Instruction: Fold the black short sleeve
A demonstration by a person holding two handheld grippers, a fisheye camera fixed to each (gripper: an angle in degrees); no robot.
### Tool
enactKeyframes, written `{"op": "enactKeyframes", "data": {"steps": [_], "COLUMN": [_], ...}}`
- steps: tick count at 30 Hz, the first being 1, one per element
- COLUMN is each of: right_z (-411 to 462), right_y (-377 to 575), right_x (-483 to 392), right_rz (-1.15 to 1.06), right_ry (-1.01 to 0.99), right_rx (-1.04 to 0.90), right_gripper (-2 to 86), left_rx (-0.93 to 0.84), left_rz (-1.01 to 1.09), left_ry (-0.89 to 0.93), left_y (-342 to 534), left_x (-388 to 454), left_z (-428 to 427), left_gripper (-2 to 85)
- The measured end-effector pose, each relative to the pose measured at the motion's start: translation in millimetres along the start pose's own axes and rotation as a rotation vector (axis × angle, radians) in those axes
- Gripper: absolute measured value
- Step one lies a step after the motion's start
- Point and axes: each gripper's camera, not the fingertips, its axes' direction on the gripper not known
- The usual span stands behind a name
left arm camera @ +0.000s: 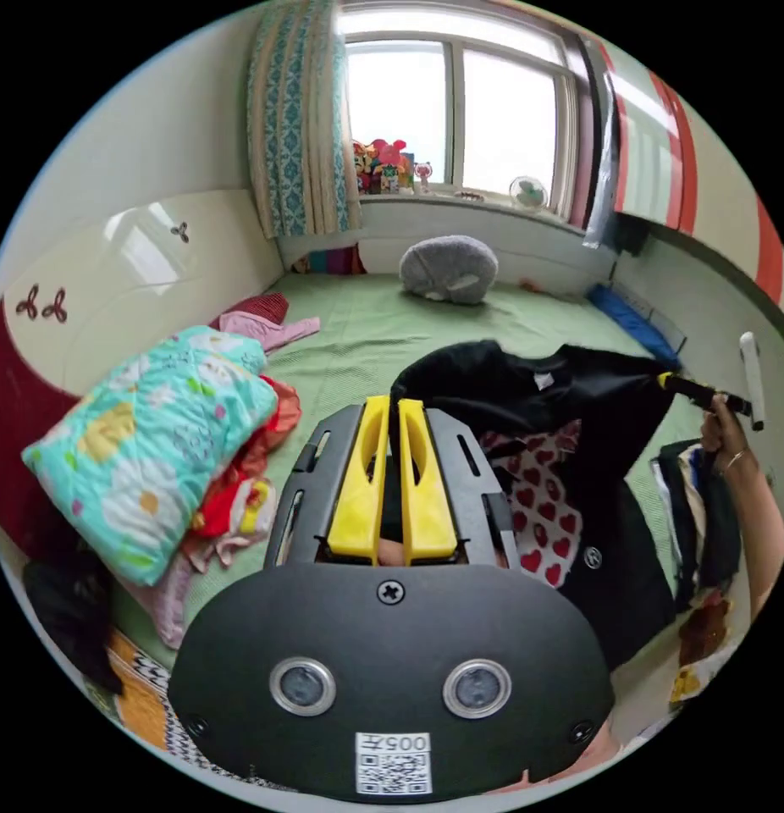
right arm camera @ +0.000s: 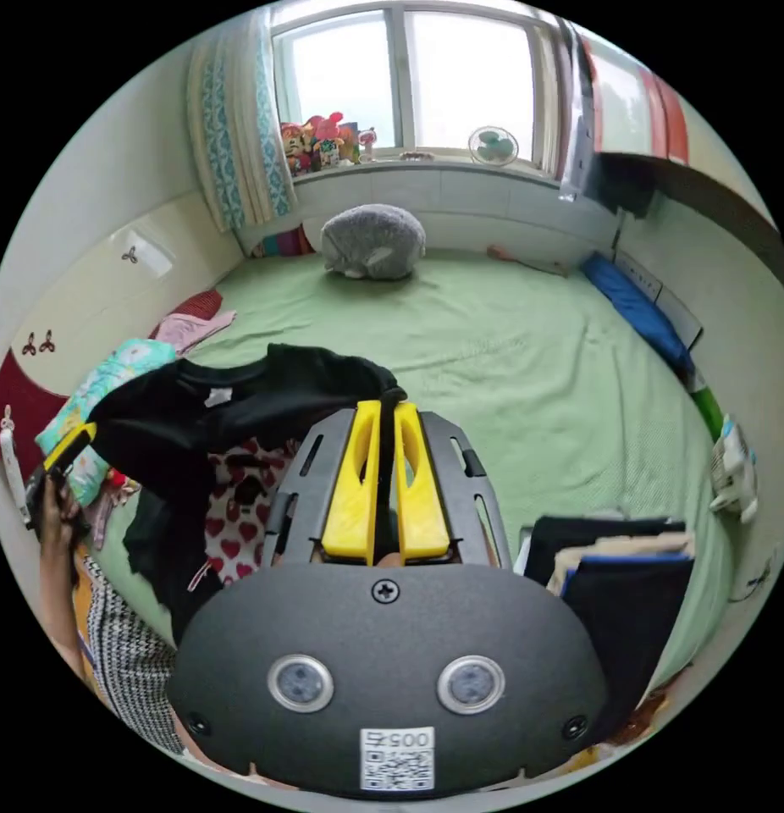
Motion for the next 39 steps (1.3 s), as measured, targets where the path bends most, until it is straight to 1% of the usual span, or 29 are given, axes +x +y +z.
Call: {"op": "enactKeyframes", "data": {"steps": [2,4,5,6,7,10,13,19,23,27,32,35,38,39], "right_z": [-16,-29,-29,-24,-16,-14,-42,-78,-69,-53,-29,-27,-30,-33], "right_y": [44,105,119,146,171,224,254,280,286,283,284,286,288,288], "right_x": [4,6,7,5,3,-3,-5,-5,-14,-22,-21,-22,-20,-21], "right_rz": [-0.033,-0.089,-0.1,-0.143,-0.15,-0.138,-0.107,-0.086,-0.102,-0.107,-0.083,-0.081,-0.071,-0.08], "right_ry": [-0.008,0.022,0.034,0.045,0.07,0.058,0.046,0.093,0.136,0.185,0.226,0.23,0.225,0.207], "right_rx": [-0.034,-0.083,-0.102,-0.181,-0.25,-0.343,-0.321,-0.31,-0.359,-0.403,-0.483,-0.476,-0.467,-0.459], "right_gripper": [-0.9,-0.6,-0.3,0.7,2.5,6.8,9.5,11.0,10.9,9.5,7.9,6.7,4.5,1.9], "left_rx": [-0.021,-0.134,-0.173,-0.265,-0.315,-0.307,-0.351,-0.422,-0.426,-0.471,-0.496,-0.506,-0.55,-0.567], "left_rz": [0.001,0.015,0.006,0.004,-0.005,-0.068,-0.114,-0.155,-0.131,-0.114,-0.137,-0.093,-0.057,-0.07], "left_ry": [0.023,0.039,0.047,0.074,0.073,0.035,0.079,0.204,0.184,0.211,0.17,0.122,0.102,0.115], "left_y": [40,96,109,136,162,210,235,282,297,305,315,320,320,319], "left_x": [3,9,10,13,15,15,9,2,12,25,32,37,38,37], "left_z": [-15,-17,-14,-4,3,-1,-18,-29,-23,-4,11,10,9,7], "left_gripper": [2.1,2.3,2.4,2.7,3.1,4.8,7.0,8.1,7.8,10.4,10.8,9.1,2.8,2.1]}}
